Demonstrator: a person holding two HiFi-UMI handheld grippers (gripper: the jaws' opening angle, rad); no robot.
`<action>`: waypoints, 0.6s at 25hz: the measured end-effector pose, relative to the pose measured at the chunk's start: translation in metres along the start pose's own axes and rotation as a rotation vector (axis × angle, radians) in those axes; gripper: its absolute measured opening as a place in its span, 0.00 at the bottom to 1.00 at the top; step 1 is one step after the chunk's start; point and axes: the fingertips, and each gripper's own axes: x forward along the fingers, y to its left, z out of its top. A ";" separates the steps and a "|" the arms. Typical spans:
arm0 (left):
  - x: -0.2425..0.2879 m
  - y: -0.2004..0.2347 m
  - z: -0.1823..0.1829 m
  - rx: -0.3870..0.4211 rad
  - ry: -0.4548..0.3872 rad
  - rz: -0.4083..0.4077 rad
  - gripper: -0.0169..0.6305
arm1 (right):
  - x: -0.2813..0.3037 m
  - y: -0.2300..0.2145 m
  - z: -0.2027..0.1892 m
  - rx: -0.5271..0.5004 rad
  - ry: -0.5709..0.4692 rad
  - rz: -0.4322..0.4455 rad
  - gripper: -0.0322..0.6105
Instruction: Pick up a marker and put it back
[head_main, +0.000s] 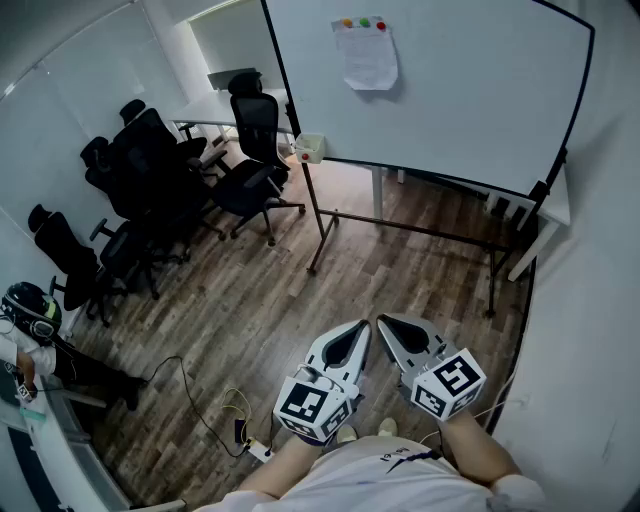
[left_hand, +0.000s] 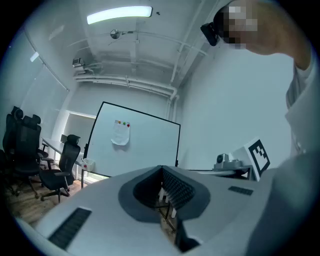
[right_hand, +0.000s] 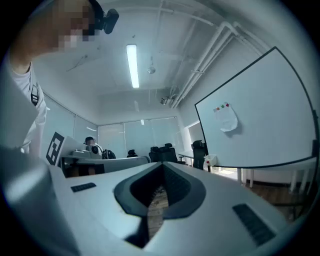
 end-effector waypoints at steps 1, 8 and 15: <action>0.000 -0.001 0.000 0.001 0.001 0.001 0.04 | -0.001 0.000 0.001 -0.005 -0.001 -0.001 0.07; 0.000 -0.007 0.000 0.000 0.009 0.004 0.04 | -0.007 0.003 0.007 0.008 -0.001 0.018 0.07; 0.006 0.005 -0.001 0.002 0.005 0.051 0.04 | -0.014 -0.012 0.008 0.019 -0.028 0.021 0.07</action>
